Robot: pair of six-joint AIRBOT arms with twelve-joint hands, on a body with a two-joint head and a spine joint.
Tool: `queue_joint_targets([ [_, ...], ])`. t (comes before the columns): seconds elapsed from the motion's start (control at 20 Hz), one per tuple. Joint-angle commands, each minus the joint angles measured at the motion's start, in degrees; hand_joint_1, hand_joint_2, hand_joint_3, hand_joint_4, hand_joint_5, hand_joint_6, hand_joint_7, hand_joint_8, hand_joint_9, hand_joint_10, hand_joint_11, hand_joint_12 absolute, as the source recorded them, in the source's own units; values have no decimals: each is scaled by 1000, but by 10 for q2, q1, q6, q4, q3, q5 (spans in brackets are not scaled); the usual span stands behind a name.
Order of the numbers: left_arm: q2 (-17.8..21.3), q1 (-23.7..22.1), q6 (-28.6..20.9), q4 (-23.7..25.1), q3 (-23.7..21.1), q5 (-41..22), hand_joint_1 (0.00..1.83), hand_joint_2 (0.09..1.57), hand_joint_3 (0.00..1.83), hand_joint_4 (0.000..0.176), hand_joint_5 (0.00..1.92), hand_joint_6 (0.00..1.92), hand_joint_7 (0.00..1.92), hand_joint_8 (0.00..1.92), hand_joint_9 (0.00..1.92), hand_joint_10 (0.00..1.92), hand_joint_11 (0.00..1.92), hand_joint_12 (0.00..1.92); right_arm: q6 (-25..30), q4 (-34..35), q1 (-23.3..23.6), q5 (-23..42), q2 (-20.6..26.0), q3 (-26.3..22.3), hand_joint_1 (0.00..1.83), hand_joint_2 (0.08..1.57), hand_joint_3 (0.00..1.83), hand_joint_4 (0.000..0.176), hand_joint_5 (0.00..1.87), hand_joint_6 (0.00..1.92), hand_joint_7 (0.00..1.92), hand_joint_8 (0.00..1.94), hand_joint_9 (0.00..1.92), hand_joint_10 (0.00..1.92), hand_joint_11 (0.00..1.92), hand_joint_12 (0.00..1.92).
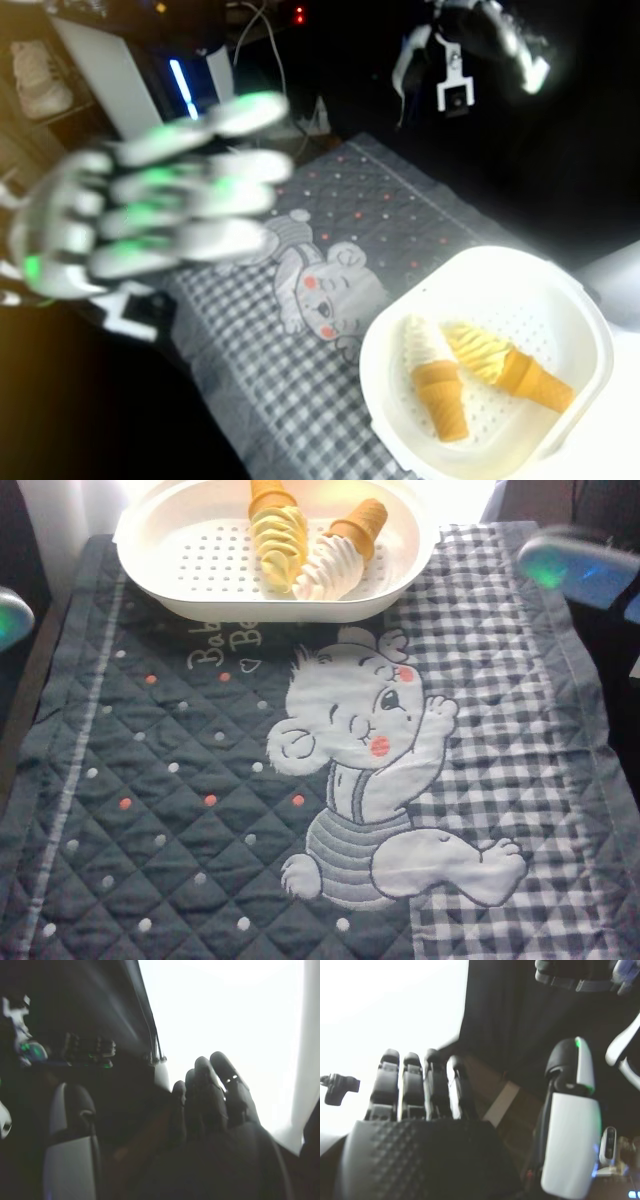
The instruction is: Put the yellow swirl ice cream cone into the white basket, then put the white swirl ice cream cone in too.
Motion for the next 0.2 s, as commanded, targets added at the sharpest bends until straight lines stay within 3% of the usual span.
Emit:
queue_joint_targets([
  [0.0,-5,4,-12,-13,-1,-85,345,1062,22,0,168,0,206,1,242,0,0,971,2,19,1,83,-8,-2,593,906,5,85,145,2,121,5,52,8,38,19],
  [0.05,-13,13,-37,-25,0,-85,291,1054,13,0,163,0,222,6,260,7,0,966,5,19,-3,83,-17,-3,600,905,3,78,168,11,144,13,81,18,34,18],
  [0.1,-19,14,-54,-26,5,-85,245,1102,18,0,101,0,180,3,229,4,0,844,10,13,-5,83,-20,-3,564,912,5,79,129,2,125,3,60,7,28,15],
  [0.15,-24,12,-67,-24,10,-85,243,1138,18,0,59,2,159,2,211,2,0,770,13,4,-5,83,-20,-3,557,919,7,62,101,1,122,2,92,19,82,39],
])
